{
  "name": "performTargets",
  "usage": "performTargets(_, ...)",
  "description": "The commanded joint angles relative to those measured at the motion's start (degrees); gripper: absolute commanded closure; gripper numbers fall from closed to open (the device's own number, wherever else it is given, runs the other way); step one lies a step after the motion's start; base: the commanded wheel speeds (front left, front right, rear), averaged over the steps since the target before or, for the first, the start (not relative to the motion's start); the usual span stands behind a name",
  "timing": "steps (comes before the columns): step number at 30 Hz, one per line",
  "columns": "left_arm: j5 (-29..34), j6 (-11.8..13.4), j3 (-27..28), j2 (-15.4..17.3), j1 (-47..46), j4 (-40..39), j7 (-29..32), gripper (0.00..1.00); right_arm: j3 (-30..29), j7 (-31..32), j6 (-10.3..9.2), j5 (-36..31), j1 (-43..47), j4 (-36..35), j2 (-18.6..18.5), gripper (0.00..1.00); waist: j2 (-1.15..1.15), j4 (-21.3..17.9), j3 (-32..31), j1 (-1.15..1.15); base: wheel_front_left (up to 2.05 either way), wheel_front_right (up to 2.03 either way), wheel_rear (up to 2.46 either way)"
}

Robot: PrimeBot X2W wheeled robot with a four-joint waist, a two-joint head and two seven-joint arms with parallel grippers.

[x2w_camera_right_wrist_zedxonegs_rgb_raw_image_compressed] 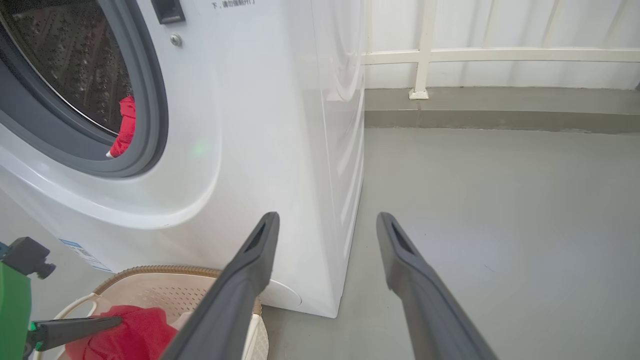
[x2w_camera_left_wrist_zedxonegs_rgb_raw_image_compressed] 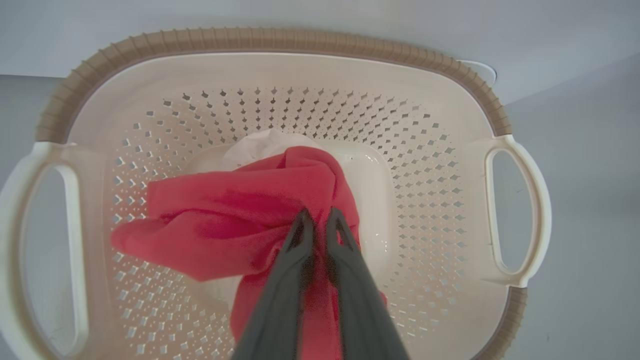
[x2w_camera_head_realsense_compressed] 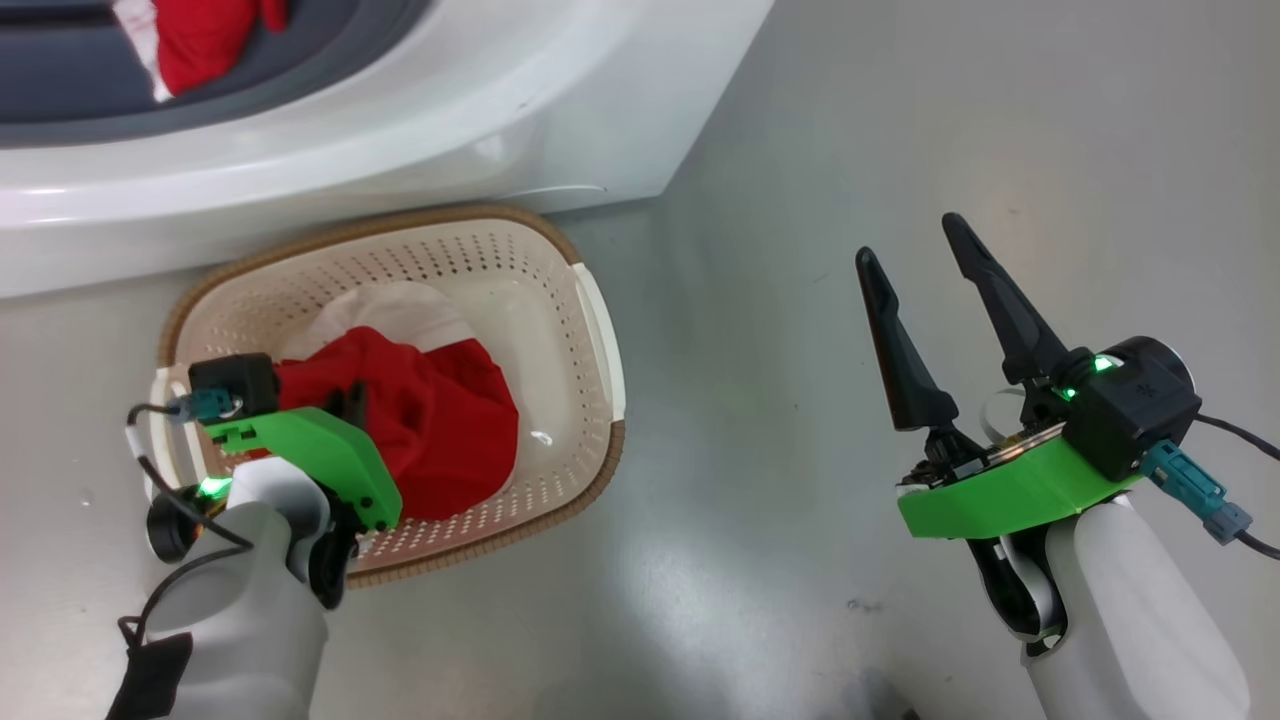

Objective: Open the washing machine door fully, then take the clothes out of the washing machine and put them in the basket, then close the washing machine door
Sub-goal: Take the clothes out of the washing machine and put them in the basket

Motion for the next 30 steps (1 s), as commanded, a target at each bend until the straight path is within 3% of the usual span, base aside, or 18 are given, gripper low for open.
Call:
performTargets(1, -0.1, -0.2, 0.6, 2.3, 0.4, -0.2, 0.6, 0.79, 1.3, -0.3, 0.28, 0.9, 0.1, -1.6, 0.1, 0.00, 0.00, -0.7, 1.0, 0.00, 0.00, 0.00, 0.00)
performTargets(3, 0.3, 0.3, 0.1, 2.5, 0.4, -0.1, 1.7, 0.41, 1.3, -0.3, 0.28, 1.0, -0.1, -1.5, 0.1, 0.00, 0.00, -0.8, 1.2, 0.00, 0.00, 0.00, 0.00)
performTargets(4, 0.2, 0.4, 0.1, 2.6, 0.4, 0.0, 1.9, 0.13, 1.3, -0.3, 0.28, 1.0, -0.1, -1.5, 0.1, 0.00, 0.00, -0.8, 1.2, 0.00, 0.00, 0.00, 0.00)
performTargets(5, 0.1, 0.6, 0.1, 2.6, 0.5, 0.0, 2.4, 0.00, 1.2, -0.3, 0.28, 1.1, -0.2, -1.4, 0.1, 0.00, 0.00, -0.8, 1.1, 0.00, 0.00, 0.00, 0.00)
performTargets(11, -1.2, 0.3, 0.6, 2.8, 1.3, 0.2, 3.0, 0.00, 1.0, -0.3, 0.28, 1.3, -0.2, -0.9, 0.1, 0.00, 0.00, -0.3, -0.2, 0.00, 0.00, 0.00, 0.00)
performTargets(20, -2.2, 0.6, 1.0, 2.2, 3.2, -0.7, -3.9, 0.00, 0.3, -0.3, 0.28, 1.1, 0.7, -0.2, 0.1, 0.00, 0.00, 1.7, -4.1, 0.00, 0.00, 0.00, 0.00)
performTargets(22, -1.7, 0.2, 0.7, 2.2, 3.9, -3.8, -6.9, 0.00, -0.3, -0.3, 0.28, 0.9, 1.1, 0.2, 0.1, 0.00, 0.00, 2.7, -5.6, 0.00, 0.00, 0.00, 0.00)
performTargets(30, 1.8, 0.5, 3.5, 2.2, 11.0, -22.1, -7.5, 0.00, -1.7, -0.3, 0.28, -0.4, 2.2, 1.3, 0.1, 0.00, 0.00, 5.3, -10.3, 0.00, 0.00, 0.00, 0.00)
